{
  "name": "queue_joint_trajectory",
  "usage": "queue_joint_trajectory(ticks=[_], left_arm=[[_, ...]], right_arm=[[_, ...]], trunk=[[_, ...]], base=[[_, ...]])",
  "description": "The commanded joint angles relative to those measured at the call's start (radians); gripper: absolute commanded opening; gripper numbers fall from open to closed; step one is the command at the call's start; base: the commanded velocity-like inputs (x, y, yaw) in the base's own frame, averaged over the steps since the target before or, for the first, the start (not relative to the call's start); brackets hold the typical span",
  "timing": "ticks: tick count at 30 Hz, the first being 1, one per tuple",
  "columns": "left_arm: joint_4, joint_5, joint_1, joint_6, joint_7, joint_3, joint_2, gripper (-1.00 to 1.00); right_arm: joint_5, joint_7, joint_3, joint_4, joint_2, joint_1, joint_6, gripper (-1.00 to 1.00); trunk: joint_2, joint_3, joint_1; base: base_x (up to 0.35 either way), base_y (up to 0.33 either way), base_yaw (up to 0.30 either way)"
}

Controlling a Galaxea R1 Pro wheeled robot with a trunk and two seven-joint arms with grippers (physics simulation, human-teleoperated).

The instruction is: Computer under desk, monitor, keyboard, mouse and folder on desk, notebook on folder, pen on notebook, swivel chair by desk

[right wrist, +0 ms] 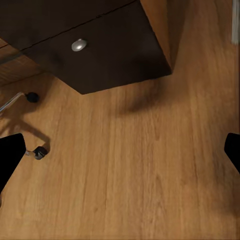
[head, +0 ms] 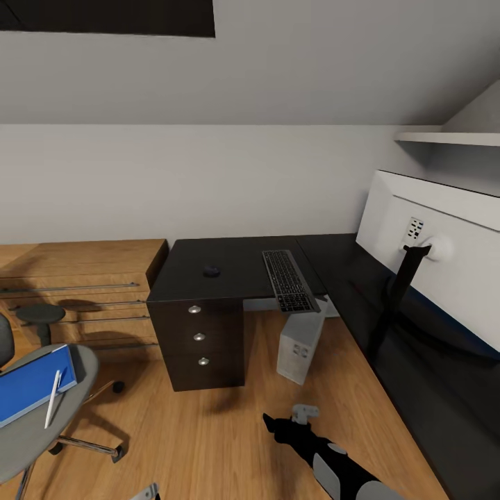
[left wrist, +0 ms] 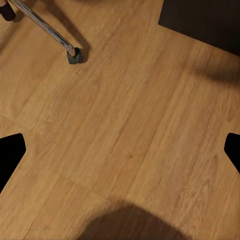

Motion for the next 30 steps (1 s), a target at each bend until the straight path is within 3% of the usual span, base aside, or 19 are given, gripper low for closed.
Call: queue_joint_trajectory(ticks=[1,3,8,12,14,28,30], left_arm=[[-0.001,0.01,-0.001,-0.007,0.006,-0.008,0.002,1.0],[-0.001,0.01,-0.001,-0.007,0.006,-0.008,0.002,1.0],[-0.001,0.009,-0.001,-0.007,0.006,-0.006,0.002,1.0],[-0.001,0.007,-0.001,-0.007,0.006,-0.007,0.002,1.0],[-0.001,0.009,-0.001,-0.006,0.005,-0.009,0.002,1.0],[-0.001,0.011,-0.001,-0.005,0.004,-0.009,0.002,1.0],[-0.001,0.008,-0.001,0.026,0.001,-0.009,0.004,1.0]], right_arm=[[-0.024,0.002,0.008,0.002,-0.004,-0.001,-0.004,1.0],[-0.056,0.003,0.009,0.002,-0.008,-0.001,-0.004,1.0],[-0.066,0.0,0.009,0.003,-0.01,-0.001,-0.005,1.0],[-0.065,-0.005,0.009,0.003,-0.009,-0.001,-0.004,1.0],[-0.067,-0.043,0.008,0.004,-0.007,-0.001,-0.005,1.0],[-0.068,-0.045,0.009,0.004,-0.002,-0.001,-0.01,1.0],[-0.068,-0.047,0.009,0.004,-0.001,-0.001,-0.012,1.0]], trunk=[[0.0,-0.001,0.0],[0.0,-0.001,0.0],[0.0,-0.001,0.0],[0.028,0.012,-0.015],[0.042,0.018,-0.023],[0.14,0.062,-0.077],[0.154,0.068,-0.084]], base=[[0.0,0.0,0.0],[0.0,0.0,0.0],[-0.008,0.0,0.0],[-0.005,0.0,0.0],[-0.001,0.0,0.0],[0.0,0.0,0.003],[0.0,0.0,0.252]])
